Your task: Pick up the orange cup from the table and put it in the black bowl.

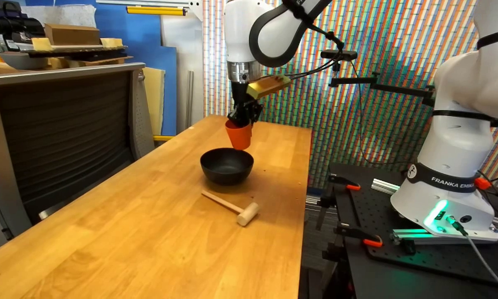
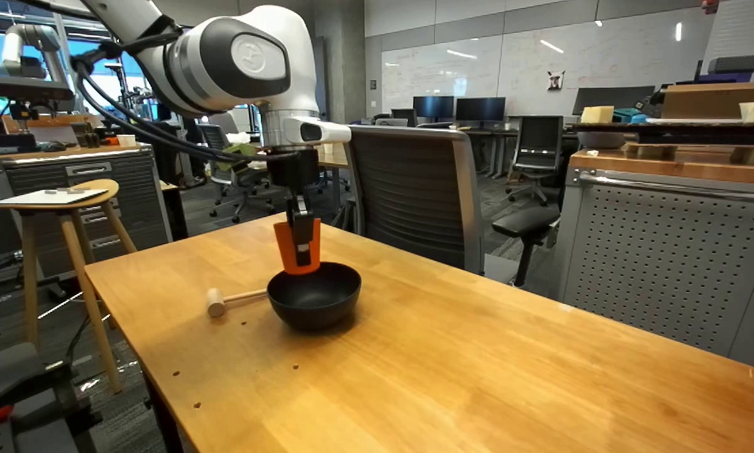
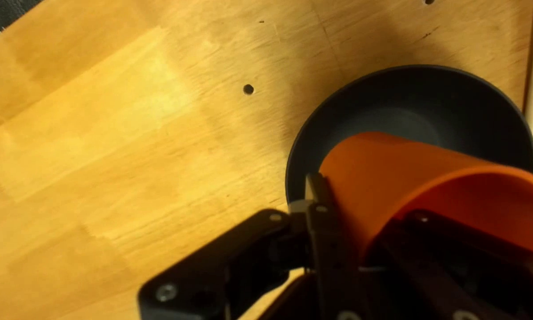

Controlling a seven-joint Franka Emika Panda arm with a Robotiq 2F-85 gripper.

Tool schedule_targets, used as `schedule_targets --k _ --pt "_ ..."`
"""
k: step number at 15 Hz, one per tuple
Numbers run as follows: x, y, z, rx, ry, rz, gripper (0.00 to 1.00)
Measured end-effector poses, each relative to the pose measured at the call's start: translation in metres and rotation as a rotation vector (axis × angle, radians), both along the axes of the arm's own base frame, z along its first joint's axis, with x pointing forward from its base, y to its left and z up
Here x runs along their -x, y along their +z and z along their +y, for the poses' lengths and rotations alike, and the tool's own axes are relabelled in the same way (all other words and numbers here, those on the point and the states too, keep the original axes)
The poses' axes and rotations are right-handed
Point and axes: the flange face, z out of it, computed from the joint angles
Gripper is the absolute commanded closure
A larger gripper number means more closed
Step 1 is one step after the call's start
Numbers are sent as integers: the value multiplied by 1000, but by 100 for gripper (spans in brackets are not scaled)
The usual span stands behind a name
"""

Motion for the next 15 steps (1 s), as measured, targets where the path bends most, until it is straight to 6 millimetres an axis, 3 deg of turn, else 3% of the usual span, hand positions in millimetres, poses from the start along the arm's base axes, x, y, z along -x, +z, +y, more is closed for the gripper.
schedule_targets --k 7,8,9,12,15 --pt "-38 -77 2 -61 -20 54 97" --pt "-42 -86 4 -80 -18 63 70" --pt "-46 -94 6 -101 -16 68 69" --pt "-53 -106 21 -151 12 70 48" --pt "-55 -92 48 -150 69 43 24"
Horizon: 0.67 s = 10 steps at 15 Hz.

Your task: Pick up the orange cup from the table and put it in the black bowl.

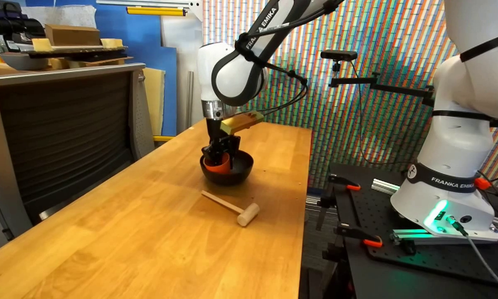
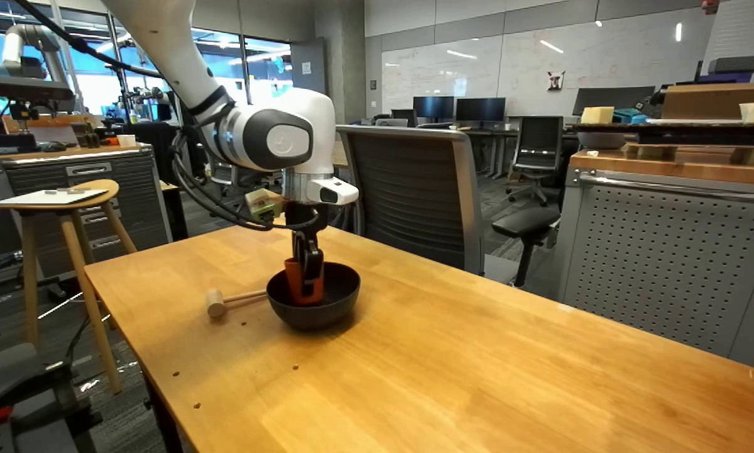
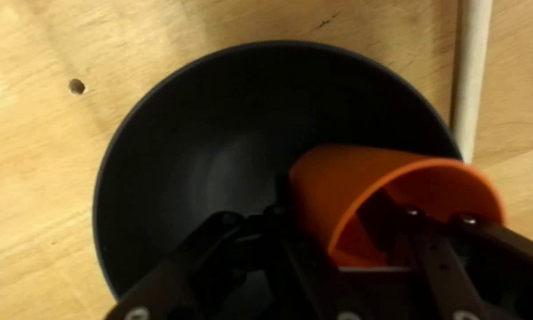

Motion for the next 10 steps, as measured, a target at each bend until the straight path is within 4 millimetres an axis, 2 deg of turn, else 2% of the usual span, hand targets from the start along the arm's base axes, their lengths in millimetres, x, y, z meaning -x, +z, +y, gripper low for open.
schedule_targets --k 3,10 --pt "12 38 24 40 68 -52 2" --pt "80 147 16 232 64 -194 0"
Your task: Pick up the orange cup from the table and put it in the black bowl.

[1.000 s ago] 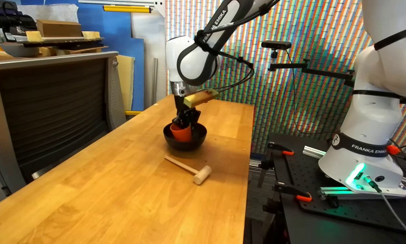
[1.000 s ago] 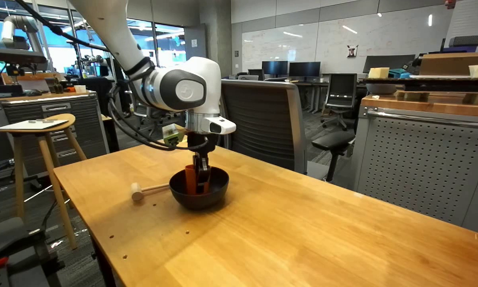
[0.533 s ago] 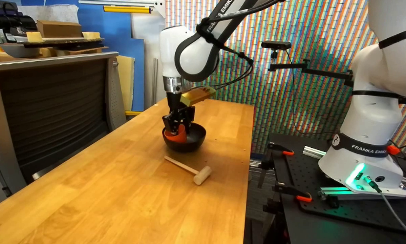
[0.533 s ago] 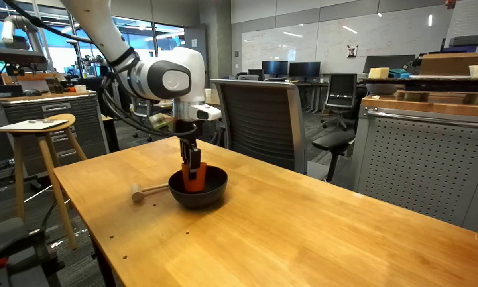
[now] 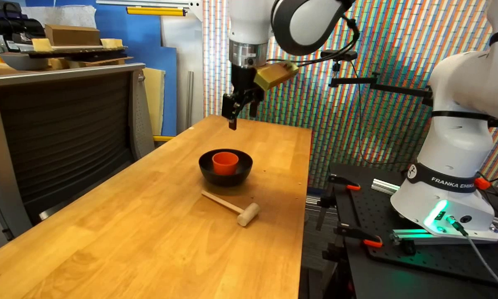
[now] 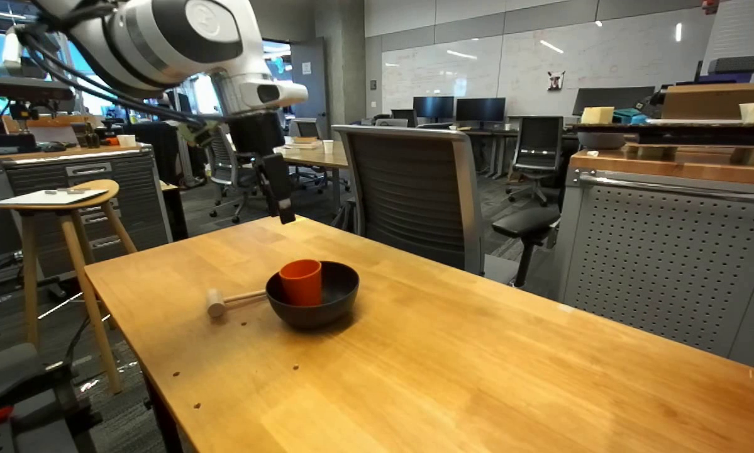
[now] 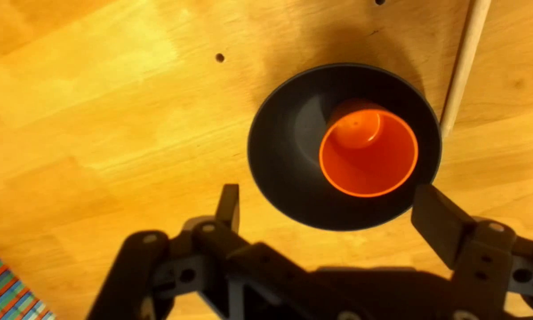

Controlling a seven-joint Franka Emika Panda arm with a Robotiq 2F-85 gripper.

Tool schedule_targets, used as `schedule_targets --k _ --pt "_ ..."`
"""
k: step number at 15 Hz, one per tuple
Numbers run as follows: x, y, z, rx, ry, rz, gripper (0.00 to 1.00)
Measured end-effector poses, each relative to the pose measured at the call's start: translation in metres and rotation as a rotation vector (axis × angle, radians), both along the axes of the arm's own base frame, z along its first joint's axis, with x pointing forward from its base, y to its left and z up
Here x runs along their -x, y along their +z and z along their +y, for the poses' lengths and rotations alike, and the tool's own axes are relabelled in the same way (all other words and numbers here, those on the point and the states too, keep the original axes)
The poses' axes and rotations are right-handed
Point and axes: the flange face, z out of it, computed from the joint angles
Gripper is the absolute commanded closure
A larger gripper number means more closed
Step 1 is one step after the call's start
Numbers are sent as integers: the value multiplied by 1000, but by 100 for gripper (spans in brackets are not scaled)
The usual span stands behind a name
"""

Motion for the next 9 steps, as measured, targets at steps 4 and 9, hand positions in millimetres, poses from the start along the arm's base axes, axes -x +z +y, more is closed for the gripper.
schedule_targets --k 4,9 --pt "52 59 26 116 107 78 0" --pt "106 105 76 82 317 149 0"
